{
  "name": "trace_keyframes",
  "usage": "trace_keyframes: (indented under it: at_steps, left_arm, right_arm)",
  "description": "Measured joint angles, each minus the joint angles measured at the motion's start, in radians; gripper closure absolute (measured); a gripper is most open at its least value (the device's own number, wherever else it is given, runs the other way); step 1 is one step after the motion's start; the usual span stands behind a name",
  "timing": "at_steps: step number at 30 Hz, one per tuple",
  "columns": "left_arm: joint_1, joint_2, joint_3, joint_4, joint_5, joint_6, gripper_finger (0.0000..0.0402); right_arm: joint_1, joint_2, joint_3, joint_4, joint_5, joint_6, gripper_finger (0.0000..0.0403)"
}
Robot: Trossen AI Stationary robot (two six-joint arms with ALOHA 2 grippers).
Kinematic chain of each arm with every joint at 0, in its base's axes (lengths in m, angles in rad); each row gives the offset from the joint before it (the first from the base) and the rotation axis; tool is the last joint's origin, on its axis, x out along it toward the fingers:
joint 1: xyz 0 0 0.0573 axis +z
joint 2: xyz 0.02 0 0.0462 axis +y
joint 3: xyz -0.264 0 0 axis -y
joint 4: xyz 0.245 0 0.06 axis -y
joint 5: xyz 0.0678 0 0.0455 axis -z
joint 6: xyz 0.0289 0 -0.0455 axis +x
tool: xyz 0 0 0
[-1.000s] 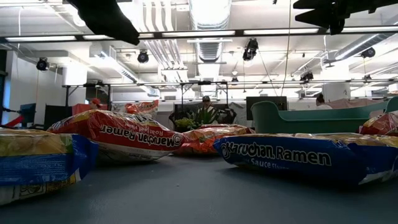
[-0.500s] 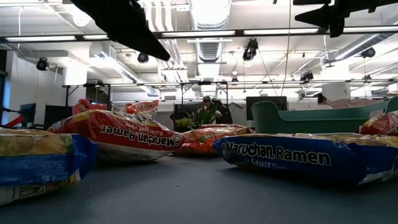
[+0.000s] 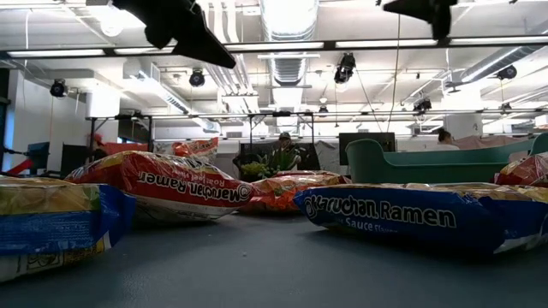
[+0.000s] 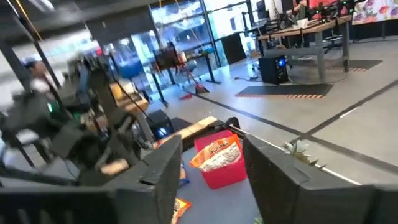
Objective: Sort Maruchan noodles
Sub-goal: Put the red noodle pack into the green bin
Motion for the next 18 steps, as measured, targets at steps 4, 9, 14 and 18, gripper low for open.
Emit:
trace_keyframes:
  at_steps: [4,9,14,18]
  left_arm:
    - [0.040,-0.027,0.000,0.000,0.000,0.051,0.0303]
    - [0.099,-0.041,-0.018,0.000,0.001,0.080,0.0354]
    - [0.139,-0.044,-0.085,0.070,0.089,0.089,0.0396]
    - [0.146,-0.049,-0.151,0.165,0.141,0.118,0.0396]
  right_arm:
    - [0.000,0.102,0.096,-0.086,-0.001,-0.007,0.0301]
    - [-0.022,0.238,0.223,-0.212,-0.002,0.016,0.0360]
    - [-0.069,0.383,0.361,-0.427,-0.012,0.053,0.0392]
    - [-0.121,0.493,0.490,-0.564,-0.045,0.076,0.0394]
